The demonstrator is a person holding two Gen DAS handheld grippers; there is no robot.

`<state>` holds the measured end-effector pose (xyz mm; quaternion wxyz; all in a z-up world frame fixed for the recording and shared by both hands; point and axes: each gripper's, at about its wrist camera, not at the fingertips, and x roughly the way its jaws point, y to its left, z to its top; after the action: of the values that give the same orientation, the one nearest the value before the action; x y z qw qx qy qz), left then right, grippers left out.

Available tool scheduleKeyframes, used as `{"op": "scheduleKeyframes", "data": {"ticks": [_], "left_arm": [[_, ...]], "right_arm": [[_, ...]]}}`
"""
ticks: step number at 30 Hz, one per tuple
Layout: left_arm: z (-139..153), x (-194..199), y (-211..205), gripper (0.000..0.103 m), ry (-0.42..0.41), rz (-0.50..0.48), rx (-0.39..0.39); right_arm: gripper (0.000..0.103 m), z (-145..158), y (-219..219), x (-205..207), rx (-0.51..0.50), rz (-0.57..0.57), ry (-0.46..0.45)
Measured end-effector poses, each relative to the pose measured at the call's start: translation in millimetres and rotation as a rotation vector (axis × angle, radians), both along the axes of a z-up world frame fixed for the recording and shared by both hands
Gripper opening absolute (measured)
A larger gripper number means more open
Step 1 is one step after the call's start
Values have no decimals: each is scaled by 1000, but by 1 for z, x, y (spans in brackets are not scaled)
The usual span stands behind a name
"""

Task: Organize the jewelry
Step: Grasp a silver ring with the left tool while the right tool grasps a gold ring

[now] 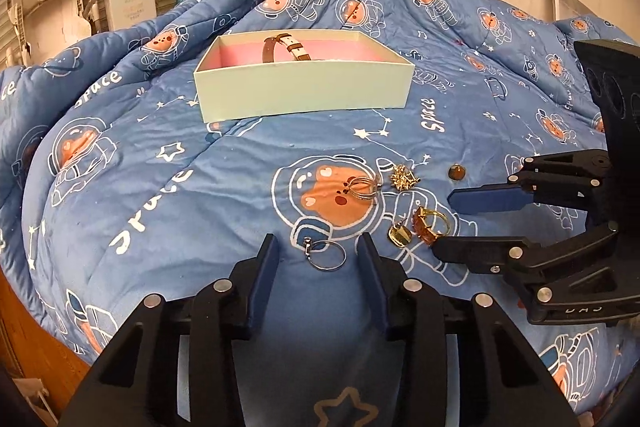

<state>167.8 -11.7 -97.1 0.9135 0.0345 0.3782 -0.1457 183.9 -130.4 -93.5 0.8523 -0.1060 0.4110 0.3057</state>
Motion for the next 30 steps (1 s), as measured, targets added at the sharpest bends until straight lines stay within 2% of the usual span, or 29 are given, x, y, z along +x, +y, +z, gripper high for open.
{"op": "scheduleKeyframes", "data": {"ticks": [4,6,9,19,30], "left_arm": [[0,0,-3,33,-3,-3,4],[0,1,-3,26,-2,-5,-6],[-1,2,-6,19,-1,-20,-5],[1,1,2,19,0,-3,-82],[13,-5,10,19,-11,5,-138]], "right_arm": [[33,0,7,3,-5,16,-13],[32,0,9,4,-7,24,-17],[22,-1,12,6,-4,35,-10],[21,2,10,3,2,24,-14],[21,13,-7,-5,60,-33,11]]}}
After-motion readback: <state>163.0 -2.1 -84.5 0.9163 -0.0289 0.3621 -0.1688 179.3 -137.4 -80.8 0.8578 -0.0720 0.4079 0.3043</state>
